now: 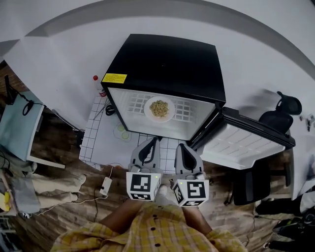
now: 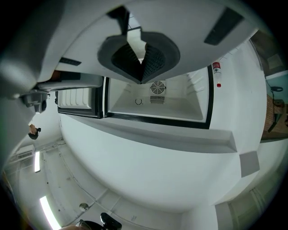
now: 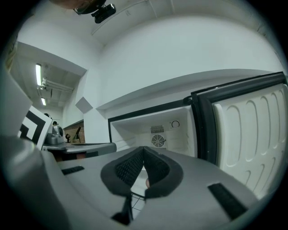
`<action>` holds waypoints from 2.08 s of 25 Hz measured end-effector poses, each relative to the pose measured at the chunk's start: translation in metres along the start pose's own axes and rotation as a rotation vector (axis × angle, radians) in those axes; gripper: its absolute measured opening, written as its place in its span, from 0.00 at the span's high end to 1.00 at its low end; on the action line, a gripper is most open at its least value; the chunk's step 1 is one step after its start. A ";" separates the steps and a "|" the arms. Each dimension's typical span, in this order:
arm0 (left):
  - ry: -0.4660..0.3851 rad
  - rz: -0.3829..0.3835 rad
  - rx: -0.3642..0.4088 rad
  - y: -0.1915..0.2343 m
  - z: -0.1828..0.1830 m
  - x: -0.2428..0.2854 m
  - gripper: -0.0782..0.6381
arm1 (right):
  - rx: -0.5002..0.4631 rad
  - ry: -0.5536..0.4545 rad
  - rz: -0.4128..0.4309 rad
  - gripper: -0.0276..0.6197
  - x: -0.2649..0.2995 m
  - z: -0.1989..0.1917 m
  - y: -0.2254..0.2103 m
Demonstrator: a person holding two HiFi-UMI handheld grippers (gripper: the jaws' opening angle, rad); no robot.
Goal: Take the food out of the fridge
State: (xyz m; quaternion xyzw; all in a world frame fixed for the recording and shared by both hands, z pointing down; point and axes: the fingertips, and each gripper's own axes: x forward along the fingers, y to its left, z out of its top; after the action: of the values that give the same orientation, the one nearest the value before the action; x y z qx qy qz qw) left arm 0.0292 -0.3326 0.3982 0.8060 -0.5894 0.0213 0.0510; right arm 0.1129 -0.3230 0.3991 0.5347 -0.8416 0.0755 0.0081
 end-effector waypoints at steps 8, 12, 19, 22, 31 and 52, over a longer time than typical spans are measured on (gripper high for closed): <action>0.021 0.017 0.004 0.001 -0.003 0.017 0.88 | 0.013 0.019 0.029 0.95 0.017 -0.004 -0.008; 0.037 0.005 -0.017 0.007 -0.008 0.027 0.88 | 0.019 0.024 0.021 0.95 0.028 -0.007 -0.011; 0.116 -0.033 -0.162 0.024 -0.040 0.056 0.88 | 0.027 0.035 -0.019 0.95 0.043 -0.011 -0.019; 0.143 -0.071 -0.295 0.032 -0.058 0.069 0.88 | 0.023 0.046 -0.032 0.95 0.047 -0.017 -0.020; 0.167 -0.083 -1.053 0.059 -0.117 0.094 0.80 | 0.005 0.070 -0.065 0.95 0.054 -0.024 -0.028; 0.091 0.026 -1.489 0.086 -0.155 0.144 0.74 | -0.003 0.072 -0.111 0.95 0.070 -0.021 -0.045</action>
State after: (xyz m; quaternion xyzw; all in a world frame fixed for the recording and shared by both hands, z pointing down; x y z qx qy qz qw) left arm -0.0051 -0.4785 0.5705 0.5497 -0.4548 -0.3495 0.6074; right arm 0.1218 -0.4019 0.4319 0.5774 -0.8100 0.0930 0.0431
